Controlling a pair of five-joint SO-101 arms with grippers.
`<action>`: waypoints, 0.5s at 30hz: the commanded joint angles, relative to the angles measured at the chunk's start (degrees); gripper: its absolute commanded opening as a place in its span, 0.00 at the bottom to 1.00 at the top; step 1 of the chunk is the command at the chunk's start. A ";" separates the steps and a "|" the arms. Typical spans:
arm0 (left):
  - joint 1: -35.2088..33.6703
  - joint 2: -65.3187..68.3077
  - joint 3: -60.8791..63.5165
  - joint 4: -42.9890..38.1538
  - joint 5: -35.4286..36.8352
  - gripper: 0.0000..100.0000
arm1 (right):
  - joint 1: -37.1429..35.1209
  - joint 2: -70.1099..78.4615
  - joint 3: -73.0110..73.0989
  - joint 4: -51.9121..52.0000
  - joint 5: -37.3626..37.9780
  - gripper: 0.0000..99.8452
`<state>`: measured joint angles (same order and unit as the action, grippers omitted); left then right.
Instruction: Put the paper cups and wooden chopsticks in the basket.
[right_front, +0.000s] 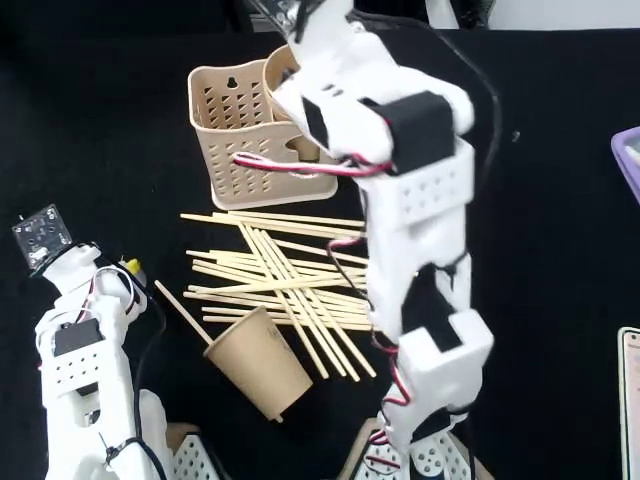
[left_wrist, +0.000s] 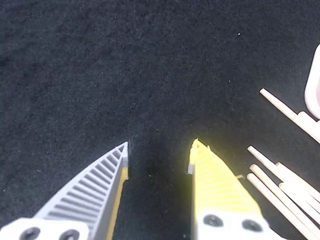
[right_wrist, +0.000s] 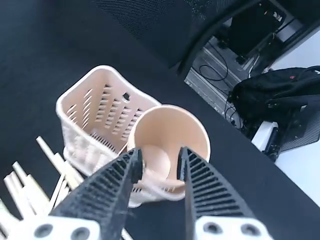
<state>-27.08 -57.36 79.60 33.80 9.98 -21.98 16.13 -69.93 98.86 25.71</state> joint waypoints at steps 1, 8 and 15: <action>-0.22 -0.35 -1.36 -0.97 0.18 0.20 | 0.18 -5.85 -0.31 2.37 -0.88 0.13; -0.04 -0.26 -9.45 9.76 -3.78 0.20 | 3.08 -18.33 9.19 2.46 -0.88 0.13; 5.93 0.26 -23.43 26.81 -17.67 0.20 | 9.49 -36.70 40.04 2.29 -0.88 0.13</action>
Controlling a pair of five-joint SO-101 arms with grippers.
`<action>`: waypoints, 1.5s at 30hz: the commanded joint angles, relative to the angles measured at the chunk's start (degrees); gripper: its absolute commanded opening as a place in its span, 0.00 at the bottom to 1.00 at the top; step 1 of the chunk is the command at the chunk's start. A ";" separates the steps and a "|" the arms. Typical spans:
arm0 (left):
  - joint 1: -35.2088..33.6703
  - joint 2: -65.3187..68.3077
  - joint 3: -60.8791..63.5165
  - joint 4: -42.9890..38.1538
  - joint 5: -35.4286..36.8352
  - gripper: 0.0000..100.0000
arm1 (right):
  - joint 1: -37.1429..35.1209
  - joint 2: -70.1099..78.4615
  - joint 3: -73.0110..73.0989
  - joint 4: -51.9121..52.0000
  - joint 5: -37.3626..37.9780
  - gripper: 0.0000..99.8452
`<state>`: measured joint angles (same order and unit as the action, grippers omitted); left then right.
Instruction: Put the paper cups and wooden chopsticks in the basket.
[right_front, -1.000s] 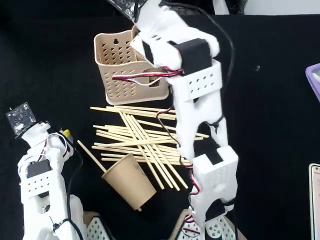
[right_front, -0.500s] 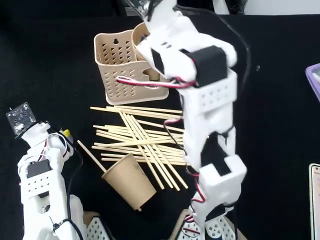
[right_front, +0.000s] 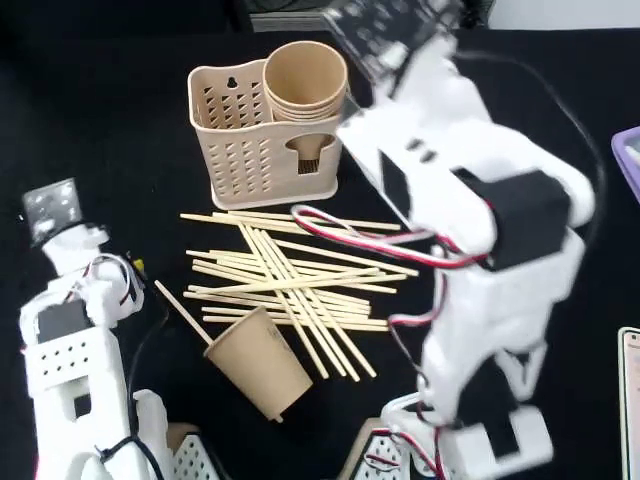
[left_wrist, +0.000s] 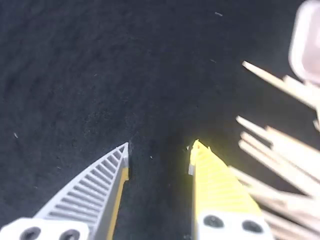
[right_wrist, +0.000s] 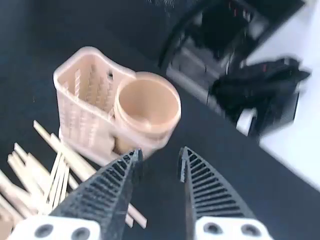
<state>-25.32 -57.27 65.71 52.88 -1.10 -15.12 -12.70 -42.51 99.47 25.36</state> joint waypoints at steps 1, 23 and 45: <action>5.41 0.18 -11.12 9.49 -7.65 0.20 | 2.81 -10.42 17.71 1.32 -0.35 0.13; 38.64 0.35 -20.97 35.08 -16.79 0.27 | 12.92 -36.18 71.60 -23.30 -0.62 0.13; 50.33 0.26 -12.00 32.44 -20.75 0.27 | 14.95 -36.00 71.78 -22.51 -0.62 0.13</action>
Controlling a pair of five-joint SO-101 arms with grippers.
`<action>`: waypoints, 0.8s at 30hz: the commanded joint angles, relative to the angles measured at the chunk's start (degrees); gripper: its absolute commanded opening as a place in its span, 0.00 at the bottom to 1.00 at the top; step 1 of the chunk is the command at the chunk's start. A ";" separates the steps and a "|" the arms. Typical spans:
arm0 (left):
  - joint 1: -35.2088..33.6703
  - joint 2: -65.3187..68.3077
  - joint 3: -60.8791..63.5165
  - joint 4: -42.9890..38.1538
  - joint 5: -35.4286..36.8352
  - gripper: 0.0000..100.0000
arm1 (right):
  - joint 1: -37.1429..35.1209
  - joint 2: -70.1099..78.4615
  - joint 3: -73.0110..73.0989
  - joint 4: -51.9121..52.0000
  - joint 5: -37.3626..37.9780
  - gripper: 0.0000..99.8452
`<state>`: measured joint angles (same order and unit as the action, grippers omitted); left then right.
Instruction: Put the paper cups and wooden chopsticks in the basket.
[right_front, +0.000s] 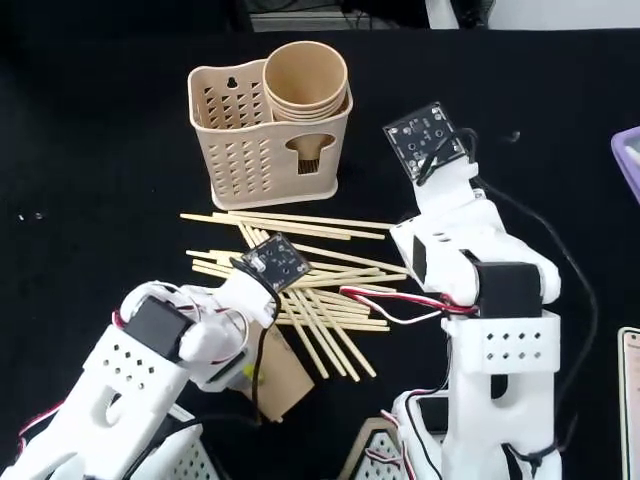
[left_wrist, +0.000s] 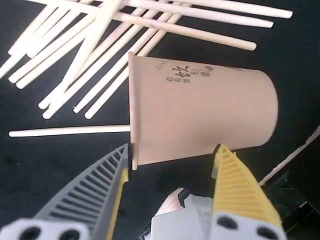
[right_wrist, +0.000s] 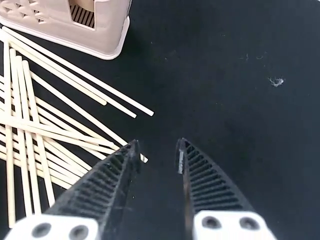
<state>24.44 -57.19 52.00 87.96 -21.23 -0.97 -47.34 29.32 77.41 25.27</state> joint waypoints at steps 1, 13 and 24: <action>0.57 0.18 2.68 -3.43 -0.62 0.27 | 0.79 -1.36 -0.04 -0.44 -0.53 0.13; 0.40 -0.53 3.91 -5.19 -0.62 0.27 | 0.70 -1.45 0.31 -0.53 -0.53 0.13; 0.57 -0.53 4.00 -5.45 -0.26 0.08 | 0.44 -1.36 7.60 -8.09 -0.53 0.13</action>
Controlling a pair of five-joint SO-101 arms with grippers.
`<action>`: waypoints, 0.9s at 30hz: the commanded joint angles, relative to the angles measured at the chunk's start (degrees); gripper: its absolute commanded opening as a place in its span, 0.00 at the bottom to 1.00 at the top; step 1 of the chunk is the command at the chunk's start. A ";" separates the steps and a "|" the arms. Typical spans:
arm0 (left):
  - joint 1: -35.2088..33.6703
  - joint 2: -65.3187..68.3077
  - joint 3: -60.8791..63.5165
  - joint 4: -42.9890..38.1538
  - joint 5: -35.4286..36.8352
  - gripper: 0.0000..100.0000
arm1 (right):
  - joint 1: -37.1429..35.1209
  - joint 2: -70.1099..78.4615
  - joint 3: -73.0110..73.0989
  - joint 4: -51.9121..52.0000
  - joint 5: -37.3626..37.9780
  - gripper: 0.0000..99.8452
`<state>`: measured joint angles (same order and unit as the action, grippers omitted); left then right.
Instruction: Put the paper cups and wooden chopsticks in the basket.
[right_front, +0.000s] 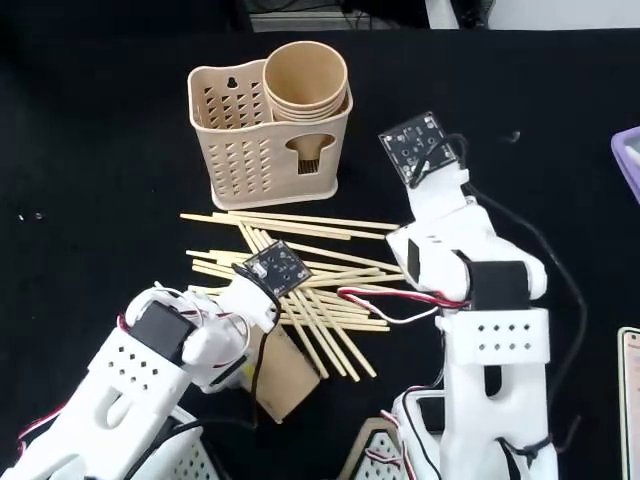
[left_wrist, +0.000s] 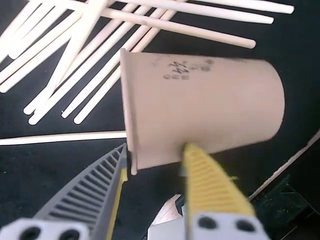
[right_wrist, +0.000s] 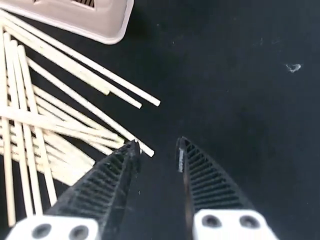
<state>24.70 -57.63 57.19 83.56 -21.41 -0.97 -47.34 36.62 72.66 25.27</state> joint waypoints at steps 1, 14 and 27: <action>0.31 -0.09 -1.19 -1.05 -0.09 0.07 | 0.44 -1.36 0.84 -4.04 -0.53 0.13; 0.22 -0.09 -1.54 -0.62 -0.09 0.07 | 0.44 -1.63 3.91 -6.15 -3.69 0.13; 0.31 -0.09 -13.85 10.29 -0.26 0.03 | 0.70 -1.71 9.98 -15.38 -18.46 0.13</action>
<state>24.44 -57.10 51.21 90.33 -21.23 -0.97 -47.34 44.62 62.37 9.63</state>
